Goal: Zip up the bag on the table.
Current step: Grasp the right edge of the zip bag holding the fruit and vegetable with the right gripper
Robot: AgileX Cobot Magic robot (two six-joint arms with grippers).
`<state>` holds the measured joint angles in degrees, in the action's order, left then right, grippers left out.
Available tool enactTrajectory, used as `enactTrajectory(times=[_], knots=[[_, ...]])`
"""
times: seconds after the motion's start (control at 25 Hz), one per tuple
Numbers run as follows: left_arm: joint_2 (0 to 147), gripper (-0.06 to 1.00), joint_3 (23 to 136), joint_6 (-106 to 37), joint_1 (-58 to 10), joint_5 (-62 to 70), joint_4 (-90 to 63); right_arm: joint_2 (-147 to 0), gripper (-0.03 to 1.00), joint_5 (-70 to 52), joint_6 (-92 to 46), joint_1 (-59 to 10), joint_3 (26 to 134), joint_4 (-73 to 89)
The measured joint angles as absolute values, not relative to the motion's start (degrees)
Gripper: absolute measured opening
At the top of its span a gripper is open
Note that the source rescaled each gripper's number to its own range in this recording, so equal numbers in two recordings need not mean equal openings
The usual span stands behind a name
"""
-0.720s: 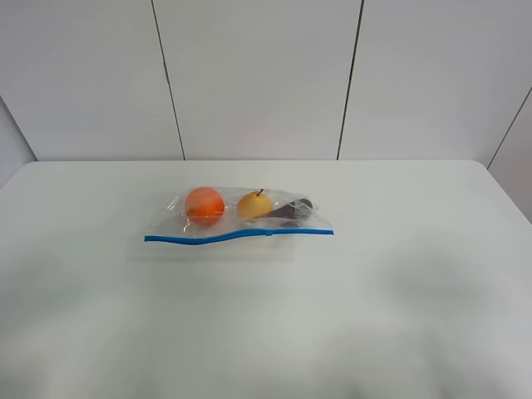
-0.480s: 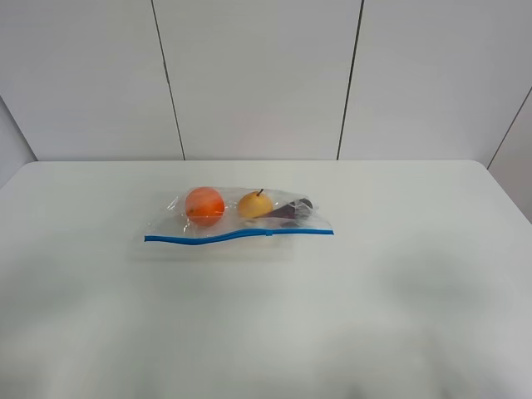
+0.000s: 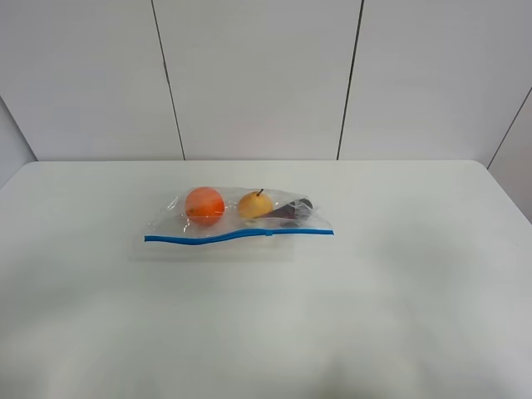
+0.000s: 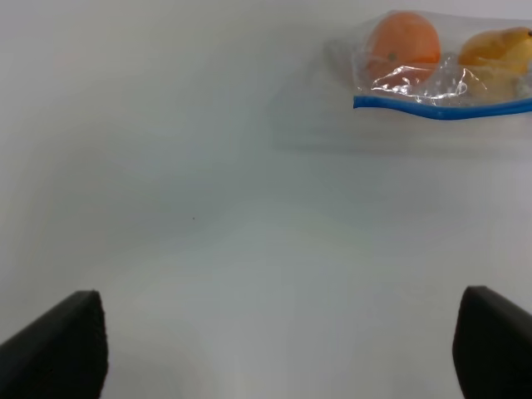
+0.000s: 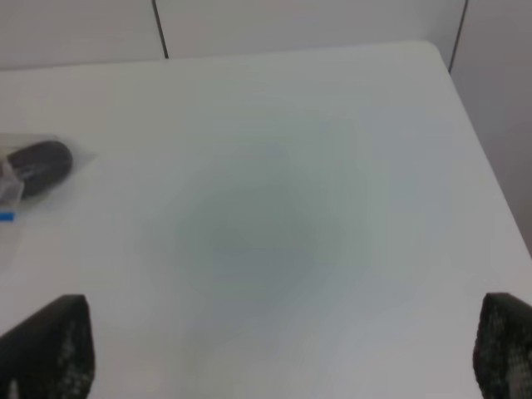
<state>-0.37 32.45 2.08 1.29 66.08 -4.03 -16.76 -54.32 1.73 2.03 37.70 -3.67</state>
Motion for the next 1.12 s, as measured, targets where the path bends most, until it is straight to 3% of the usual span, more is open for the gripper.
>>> enactTrajectory(times=[0.48,0.96,1.12], knots=[[-0.37,1.0,32.45,2.08,1.29,66.08,-3.98,-54.26,0.99,-52.18,0.0,2.03,53.24,12.06],[-0.37,1.0,32.45,2.08,1.29,66.13,-3.93,-92.69,0.98,-52.85,-24.81,0.44,58.12,45.83],[-0.37,1.0,32.45,2.08,1.29,66.13,-3.93,-97.92,0.98,-51.12,-28.31,-2.04,58.52,49.78]])
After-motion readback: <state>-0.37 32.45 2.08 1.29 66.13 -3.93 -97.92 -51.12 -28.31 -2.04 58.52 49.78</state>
